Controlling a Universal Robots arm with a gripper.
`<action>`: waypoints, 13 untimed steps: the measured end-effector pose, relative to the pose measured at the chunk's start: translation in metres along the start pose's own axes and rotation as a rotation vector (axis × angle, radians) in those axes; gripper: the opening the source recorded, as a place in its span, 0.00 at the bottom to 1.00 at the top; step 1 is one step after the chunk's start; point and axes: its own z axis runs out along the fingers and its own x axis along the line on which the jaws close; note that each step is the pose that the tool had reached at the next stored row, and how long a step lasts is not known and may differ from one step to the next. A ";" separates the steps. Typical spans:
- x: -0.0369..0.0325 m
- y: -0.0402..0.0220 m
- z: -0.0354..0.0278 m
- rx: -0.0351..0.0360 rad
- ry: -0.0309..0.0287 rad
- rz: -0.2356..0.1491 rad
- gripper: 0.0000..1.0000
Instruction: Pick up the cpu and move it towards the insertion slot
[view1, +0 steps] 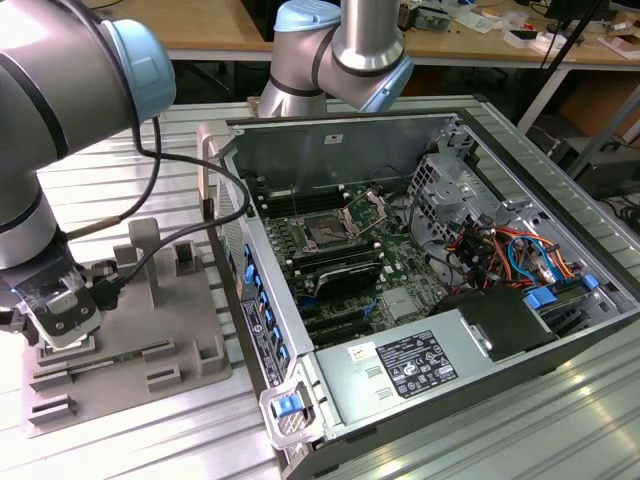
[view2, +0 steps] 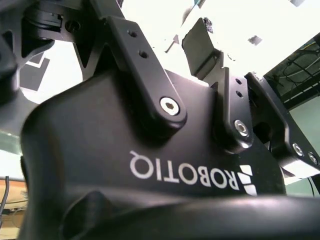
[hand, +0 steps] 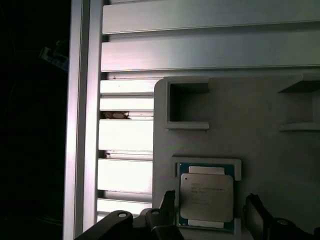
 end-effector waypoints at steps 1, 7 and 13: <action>0.0000 0.0000 0.0010 0.0000 0.0000 0.000 0.66; 0.0000 -0.0002 0.0079 0.0000 0.0002 -0.003 0.66; 0.0000 -0.0003 0.0109 0.0000 0.0003 -0.003 0.66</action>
